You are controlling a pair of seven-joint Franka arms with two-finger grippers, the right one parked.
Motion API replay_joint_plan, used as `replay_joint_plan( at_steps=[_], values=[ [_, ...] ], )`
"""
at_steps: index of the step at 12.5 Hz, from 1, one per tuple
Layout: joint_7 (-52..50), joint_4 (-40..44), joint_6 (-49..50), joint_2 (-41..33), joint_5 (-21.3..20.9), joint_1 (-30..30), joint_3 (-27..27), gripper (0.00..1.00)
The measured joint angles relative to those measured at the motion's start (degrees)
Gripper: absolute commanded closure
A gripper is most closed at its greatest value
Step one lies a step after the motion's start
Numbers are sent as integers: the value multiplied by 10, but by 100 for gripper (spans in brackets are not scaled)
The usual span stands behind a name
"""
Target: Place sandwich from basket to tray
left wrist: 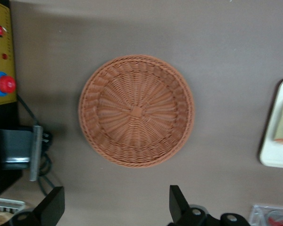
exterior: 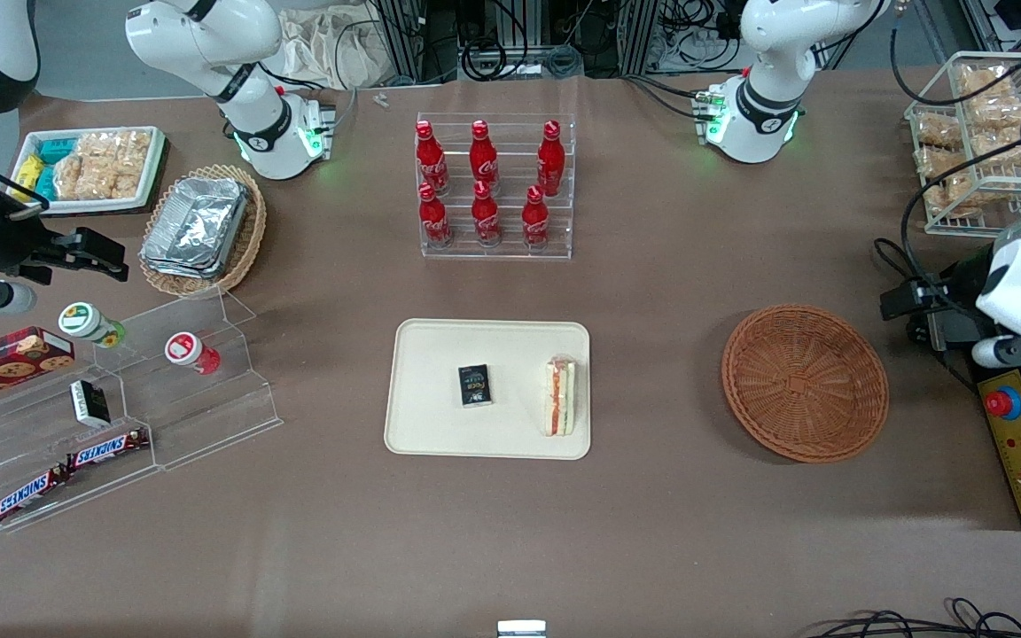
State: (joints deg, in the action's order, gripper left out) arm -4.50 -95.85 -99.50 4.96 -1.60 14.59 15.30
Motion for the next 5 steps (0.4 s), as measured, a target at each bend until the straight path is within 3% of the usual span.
replay_joint_plan(
  at_steps=[2,5],
  values=[
    [31,-72,-54,-45,3,-62,-72,0],
    [65,-118,-78,-72,4,-96,-100,0]
  ],
)
